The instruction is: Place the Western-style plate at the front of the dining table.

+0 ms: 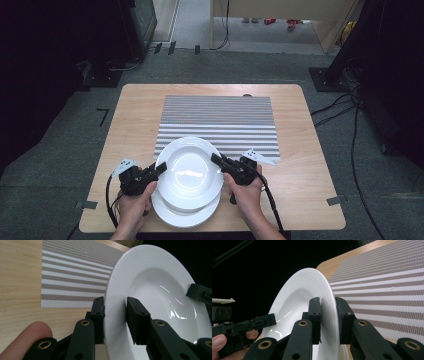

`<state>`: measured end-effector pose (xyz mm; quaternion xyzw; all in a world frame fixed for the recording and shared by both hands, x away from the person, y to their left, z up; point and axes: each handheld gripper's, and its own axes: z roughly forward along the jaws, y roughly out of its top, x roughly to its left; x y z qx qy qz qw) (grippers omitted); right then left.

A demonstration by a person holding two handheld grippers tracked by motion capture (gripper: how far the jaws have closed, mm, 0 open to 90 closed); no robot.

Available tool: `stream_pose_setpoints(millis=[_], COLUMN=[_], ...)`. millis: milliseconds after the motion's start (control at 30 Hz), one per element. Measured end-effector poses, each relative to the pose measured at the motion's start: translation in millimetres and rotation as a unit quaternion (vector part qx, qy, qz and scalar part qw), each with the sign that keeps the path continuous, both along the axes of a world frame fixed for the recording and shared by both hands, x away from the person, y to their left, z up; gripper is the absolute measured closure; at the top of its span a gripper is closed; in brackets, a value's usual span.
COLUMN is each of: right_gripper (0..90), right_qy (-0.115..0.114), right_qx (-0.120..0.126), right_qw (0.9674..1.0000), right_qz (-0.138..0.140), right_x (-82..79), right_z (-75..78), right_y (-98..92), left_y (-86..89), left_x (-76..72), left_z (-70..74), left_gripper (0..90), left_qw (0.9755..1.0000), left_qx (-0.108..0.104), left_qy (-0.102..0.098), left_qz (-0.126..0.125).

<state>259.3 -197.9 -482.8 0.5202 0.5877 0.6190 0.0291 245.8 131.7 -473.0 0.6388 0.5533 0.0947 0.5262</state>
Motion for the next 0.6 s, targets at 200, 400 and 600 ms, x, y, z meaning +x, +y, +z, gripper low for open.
stream_pose_setpoints(millis=[200,400,600], right_gripper=[78.2,78.5,78.9], right_qy=[-0.008,-0.009,-0.008], right_qx=[0.001,0.004,0.005], right_qw=[0.9999,0.9999,0.9999], right_qz=[-0.006,-0.010,-0.012], right_x=[8.1,18.2,32.0], right_z=[7.8,17.1,26.8], right_y=[-6.8,-14.3,-22.1], left_y=[-6.0,-13.1,-20.5], left_x=[11.7,25.8,42.3], left_z=[6.7,15.3,23.4], left_gripper=[69.7,69.6,69.4], left_qw=[1.0000,0.9999,0.9998], left_qx=[-0.006,-0.008,-0.008], left_qy=[-0.003,-0.003,-0.001], left_qz=[-0.006,-0.012,-0.016])
